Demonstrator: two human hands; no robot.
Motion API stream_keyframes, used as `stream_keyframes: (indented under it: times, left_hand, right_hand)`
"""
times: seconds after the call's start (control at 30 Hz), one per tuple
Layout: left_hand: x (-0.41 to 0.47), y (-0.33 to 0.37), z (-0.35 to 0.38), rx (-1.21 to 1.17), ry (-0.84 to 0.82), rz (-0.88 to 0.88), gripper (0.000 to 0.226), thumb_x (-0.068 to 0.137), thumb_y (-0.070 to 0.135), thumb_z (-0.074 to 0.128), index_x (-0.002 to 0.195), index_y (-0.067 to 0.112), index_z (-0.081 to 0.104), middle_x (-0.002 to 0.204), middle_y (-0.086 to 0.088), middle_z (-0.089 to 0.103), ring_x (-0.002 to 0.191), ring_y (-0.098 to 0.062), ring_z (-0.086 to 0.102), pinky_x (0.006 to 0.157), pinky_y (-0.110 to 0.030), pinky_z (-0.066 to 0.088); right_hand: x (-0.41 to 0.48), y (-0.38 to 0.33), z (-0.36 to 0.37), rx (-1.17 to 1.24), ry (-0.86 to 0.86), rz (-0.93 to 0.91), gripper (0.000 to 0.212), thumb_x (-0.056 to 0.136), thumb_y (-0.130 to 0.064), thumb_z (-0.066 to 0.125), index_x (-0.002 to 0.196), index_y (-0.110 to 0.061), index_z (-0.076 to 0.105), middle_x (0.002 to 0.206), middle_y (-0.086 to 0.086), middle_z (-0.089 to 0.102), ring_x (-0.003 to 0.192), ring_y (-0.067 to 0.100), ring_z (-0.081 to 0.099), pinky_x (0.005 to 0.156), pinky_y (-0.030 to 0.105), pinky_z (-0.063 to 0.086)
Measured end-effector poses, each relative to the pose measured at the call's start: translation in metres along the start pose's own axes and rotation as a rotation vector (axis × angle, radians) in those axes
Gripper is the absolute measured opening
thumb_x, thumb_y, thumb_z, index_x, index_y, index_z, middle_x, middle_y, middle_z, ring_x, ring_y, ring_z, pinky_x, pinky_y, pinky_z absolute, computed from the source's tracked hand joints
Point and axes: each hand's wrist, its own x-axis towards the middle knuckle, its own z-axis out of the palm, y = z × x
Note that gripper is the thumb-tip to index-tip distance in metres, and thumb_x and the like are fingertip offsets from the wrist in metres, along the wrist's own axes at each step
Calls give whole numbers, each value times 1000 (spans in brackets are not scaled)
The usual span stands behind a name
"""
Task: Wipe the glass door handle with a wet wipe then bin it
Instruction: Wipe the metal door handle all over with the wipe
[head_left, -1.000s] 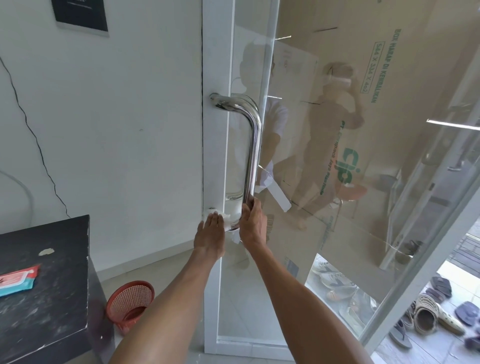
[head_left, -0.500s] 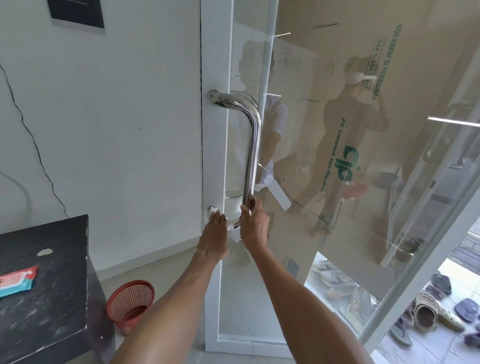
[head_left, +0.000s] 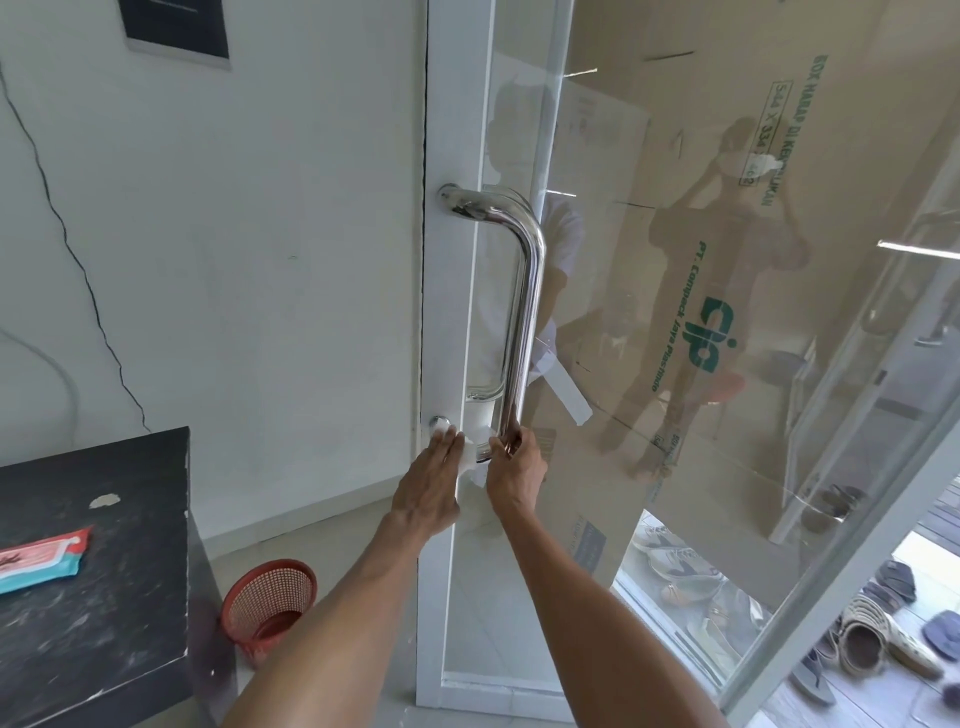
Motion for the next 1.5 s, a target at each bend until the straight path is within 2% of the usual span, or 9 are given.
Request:
stream_keyframes:
  times: [0.23, 0.43, 0.6, 0.83, 0.97, 1.13, 1.3, 1.4, 1.5]
  left_hand:
    - [20, -1, -8, -313, -77, -250, 78, 82, -3, 52, 151, 2, 17, 162, -11, 12, 141, -32, 34, 106, -35, 38]
    - [22, 28, 2, -917, 190, -683, 69, 80, 4, 49, 147, 15, 38, 143, -10, 50, 128, -35, 50, 106, -37, 43]
    - [25, 34, -9, -1937, 400, -1075, 11, 73, -3, 48, 70, 3, 56, 71, -11, 52, 61, -21, 50, 60, -27, 44]
    - [22, 34, 6, -2394, 197, -992, 63, 89, 60, 46, 119, 5, 55, 116, -21, 59, 112, -33, 59, 91, -41, 49]
    - [32, 22, 4, -2473, 231, -1026, 87, 81, 77, 39, 135, 11, 48, 129, -19, 55, 120, -34, 54, 99, -43, 44]
    - [40, 28, 1, -2470, 238, -1068, 92, 83, 79, 29, 136, 6, 49, 92, -16, 55, 78, -24, 54, 73, -35, 48]
    - [34, 42, 6, -2387, 216, -1012, 85, 85, 77, 29, 136, 12, 47, 128, -19, 58, 115, -34, 59, 92, -38, 46]
    - [32, 53, -3, -1906, 522, -1086, 65, 92, 60, 44, 130, 9, 56, 127, -13, 61, 117, -31, 59, 95, -37, 47]
    - [23, 60, -2, -1134, 491, -797, 52, 99, 49, 38, 117, 7, 60, 120, -9, 62, 106, -27, 60, 81, -30, 43]
  right_hand:
    - [0, -5, 0, -43, -16, 45, 10, 90, -11, 62, 100, -9, 61, 83, 1, 63, 86, 26, 61, 80, 38, 50]
    - [0, -5, -7, -92, -37, 34, 8, 90, -12, 62, 96, -7, 61, 78, 0, 60, 78, 23, 56, 71, 31, 43]
    - [-2, -9, -8, -82, -41, 45, 5, 90, -11, 63, 92, -8, 60, 70, -4, 56, 75, 24, 58, 71, 35, 47]
    - [-5, -6, -16, -106, -59, -3, 10, 90, -14, 65, 96, -7, 61, 78, 1, 60, 76, 21, 55, 70, 31, 44]
    - [-6, -1, -20, -116, -84, -12, 9, 90, -14, 64, 95, -7, 62, 73, -3, 56, 74, 21, 53, 67, 30, 41]
    - [-5, -1, -24, -114, -105, -15, 9, 89, -15, 65, 93, -8, 62, 75, 0, 58, 72, 21, 52, 65, 26, 36]
    - [-2, -3, -24, -132, -117, 8, 14, 89, -17, 66, 99, -8, 63, 81, 4, 62, 75, 23, 55, 66, 26, 37]
    - [-1, -5, -22, -140, -122, 27, 16, 90, -17, 65, 101, -5, 63, 80, 2, 60, 75, 23, 54, 67, 28, 38]
    - [0, -8, -21, -131, -119, 41, 17, 90, -13, 65, 104, -4, 64, 81, 2, 60, 76, 22, 55, 68, 27, 40]
